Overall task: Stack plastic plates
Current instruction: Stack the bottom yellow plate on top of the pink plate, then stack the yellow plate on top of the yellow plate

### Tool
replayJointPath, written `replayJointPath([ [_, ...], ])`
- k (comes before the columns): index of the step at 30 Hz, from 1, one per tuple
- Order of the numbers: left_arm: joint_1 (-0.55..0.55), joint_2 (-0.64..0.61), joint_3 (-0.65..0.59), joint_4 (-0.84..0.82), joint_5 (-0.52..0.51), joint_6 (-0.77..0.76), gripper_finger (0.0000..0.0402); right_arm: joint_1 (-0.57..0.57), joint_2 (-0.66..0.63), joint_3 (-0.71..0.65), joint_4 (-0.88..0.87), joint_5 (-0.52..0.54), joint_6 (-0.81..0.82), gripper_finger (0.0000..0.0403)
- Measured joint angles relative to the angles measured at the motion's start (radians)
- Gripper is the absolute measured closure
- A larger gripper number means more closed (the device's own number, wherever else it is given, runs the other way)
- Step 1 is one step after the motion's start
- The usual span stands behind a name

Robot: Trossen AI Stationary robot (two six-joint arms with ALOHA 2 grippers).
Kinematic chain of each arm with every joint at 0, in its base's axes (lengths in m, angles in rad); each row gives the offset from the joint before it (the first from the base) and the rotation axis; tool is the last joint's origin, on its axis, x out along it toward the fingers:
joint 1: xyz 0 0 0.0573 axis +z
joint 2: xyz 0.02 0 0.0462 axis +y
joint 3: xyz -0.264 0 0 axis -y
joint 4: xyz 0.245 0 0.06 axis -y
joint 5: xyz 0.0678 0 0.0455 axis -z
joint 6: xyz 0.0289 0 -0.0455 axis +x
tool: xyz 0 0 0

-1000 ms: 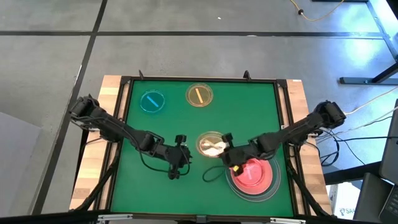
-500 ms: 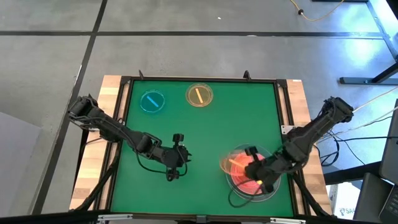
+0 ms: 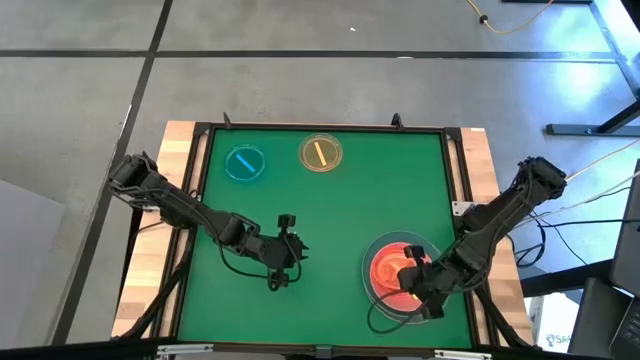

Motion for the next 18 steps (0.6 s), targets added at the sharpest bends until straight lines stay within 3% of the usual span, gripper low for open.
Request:
replayJointPath([
  [4, 0.000, 0.000, 0.000, 0.001, 0.000, 0.000, 0.0311, 0.002, 0.000, -0.013, 0.025, 0.006, 0.001, 0.0360],
  [12, 0.008, 0.013, 0.000, 0.011, -0.029, 0.010, 0.0311, -0.014, 0.000, -0.013, 0.040, 0.054, -0.064, 0.0243],
  [14, 0.023, 0.027, 0.000, 0.016, -0.063, 0.022, 0.0311, -0.029, 0.000, -0.013, 0.041, 0.113, -0.096, 0.0224],
  [18, 0.065, 0.064, -0.001, 0.040, -0.093, 0.023, 0.0311, -0.064, 0.000, -0.022, 0.073, 0.328, -0.188, 0.0205],
])
